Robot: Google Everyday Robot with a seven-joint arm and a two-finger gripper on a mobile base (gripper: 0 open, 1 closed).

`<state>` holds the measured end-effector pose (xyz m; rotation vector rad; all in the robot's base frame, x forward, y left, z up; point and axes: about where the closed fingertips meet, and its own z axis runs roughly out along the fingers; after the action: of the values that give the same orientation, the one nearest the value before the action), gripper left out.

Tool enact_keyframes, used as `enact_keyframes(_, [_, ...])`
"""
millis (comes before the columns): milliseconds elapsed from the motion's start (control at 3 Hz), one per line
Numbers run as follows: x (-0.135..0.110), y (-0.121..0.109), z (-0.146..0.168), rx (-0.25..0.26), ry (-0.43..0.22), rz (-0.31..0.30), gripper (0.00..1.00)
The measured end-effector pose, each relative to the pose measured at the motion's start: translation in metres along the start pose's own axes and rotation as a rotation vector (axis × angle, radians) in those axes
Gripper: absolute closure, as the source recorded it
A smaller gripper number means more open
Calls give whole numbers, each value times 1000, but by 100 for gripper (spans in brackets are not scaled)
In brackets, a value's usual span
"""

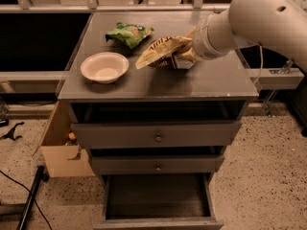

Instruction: Place brown chip bag into bottom drawer

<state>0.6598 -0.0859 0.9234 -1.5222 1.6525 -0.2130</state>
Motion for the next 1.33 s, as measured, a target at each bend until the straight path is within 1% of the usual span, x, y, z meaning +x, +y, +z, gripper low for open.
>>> enact_keyframes(333, [-11,-12,-25,2,-31,-29,100])
enact_keyframes(667, [-15,-20,-51,16,-41,-51,100])
enact_keyframes(1000, [-16,-24,-85,50,-42,-68,100])
enact_keyframes(1333, [-19,-25,-136,127,-52,-77,100])
